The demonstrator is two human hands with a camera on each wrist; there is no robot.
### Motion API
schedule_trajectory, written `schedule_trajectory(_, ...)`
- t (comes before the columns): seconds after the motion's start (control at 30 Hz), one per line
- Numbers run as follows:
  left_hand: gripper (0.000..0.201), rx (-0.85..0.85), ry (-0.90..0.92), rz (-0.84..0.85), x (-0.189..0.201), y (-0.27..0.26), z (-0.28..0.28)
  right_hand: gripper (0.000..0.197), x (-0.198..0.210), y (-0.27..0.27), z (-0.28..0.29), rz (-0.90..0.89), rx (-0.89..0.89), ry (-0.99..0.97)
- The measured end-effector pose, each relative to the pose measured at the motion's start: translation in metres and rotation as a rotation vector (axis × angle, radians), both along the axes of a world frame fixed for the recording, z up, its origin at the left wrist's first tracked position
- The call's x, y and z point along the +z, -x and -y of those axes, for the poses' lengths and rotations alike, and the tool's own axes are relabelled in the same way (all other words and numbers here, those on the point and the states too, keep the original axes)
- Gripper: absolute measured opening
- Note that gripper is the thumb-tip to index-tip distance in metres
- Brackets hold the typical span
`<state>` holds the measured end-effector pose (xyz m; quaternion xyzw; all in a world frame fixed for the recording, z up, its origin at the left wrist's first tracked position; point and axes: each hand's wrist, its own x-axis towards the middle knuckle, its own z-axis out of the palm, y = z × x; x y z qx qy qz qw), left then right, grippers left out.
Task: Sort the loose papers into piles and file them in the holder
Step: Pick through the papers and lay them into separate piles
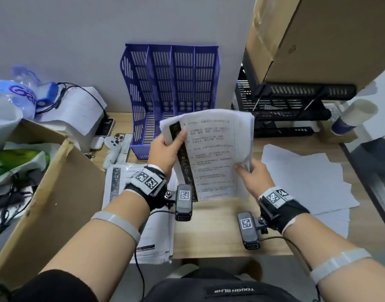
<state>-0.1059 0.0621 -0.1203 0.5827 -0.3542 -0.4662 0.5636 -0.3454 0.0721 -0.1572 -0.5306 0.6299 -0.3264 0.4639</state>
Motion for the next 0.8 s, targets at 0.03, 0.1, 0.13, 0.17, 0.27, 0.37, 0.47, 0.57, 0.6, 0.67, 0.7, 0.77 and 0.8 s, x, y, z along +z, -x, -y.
schedule_trajectory(0.03,0.033,0.006,-0.017,0.040,-0.001,-0.012,-0.001,0.009,-0.001,-0.007,0.000,0.019,0.043,-0.012)
schedule_trajectory(0.1,0.035,0.001,-0.105,0.181,-0.010,-0.038,-0.004,0.012,-0.001,-0.028,-0.003,0.061,0.127,-0.053)
schedule_trajectory(0.13,0.035,0.001,-0.184,0.257,-0.017,-0.051,-0.009,0.015,-0.005,-0.041,-0.005,0.079,0.155,-0.093)
schedule_trajectory(0.17,0.034,0.004,-0.265,0.332,-0.023,-0.063,-0.015,0.021,-0.011,-0.055,-0.007,0.093,0.178,-0.141)
schedule_trajectory(0.27,0.034,0.068,-0.483,0.516,-0.040,-0.102,-0.038,0.047,-0.044,-0.094,-0.015,0.072,0.295,-0.265)
schedule_trajectory(0.37,0.040,0.148,-0.588,0.563,-0.048,-0.133,-0.061,0.052,-0.061,-0.131,-0.029,0.030,0.464,-0.359)
schedule_trajectory(0.47,0.055,0.162,-0.681,0.541,-0.051,-0.149,-0.076,0.041,-0.061,-0.158,-0.041,-0.090,0.634,-0.339)
schedule_trajectory(0.57,0.067,0.128,-0.671,0.566,-0.058,-0.148,-0.082,0.037,-0.072,-0.170,-0.047,-0.050,0.640,-0.426)
schedule_trajectory(0.6,0.068,0.118,-0.659,0.583,-0.061,-0.144,-0.081,0.038,-0.074,-0.170,-0.048,0.000,0.595,-0.485)
schedule_trajectory(0.67,0.064,0.075,-0.624,0.593,-0.066,-0.130,-0.075,0.039,-0.077,-0.162,-0.049,0.065,0.503,-0.565)
schedule_trajectory(0.7,0.060,0.037,-0.602,0.571,-0.067,-0.119,-0.069,0.038,-0.078,-0.154,-0.048,0.057,0.476,-0.572)
schedule_trajectory(0.77,0.047,-0.042,-0.537,0.521,-0.070,-0.092,-0.055,0.035,-0.080,-0.127,-0.046,0.029,0.404,-0.560)
schedule_trajectory(0.8,0.039,-0.084,-0.505,0.503,-0.073,-0.074,-0.047,0.035,-0.083,-0.109,-0.044,0.017,0.348,-0.549)
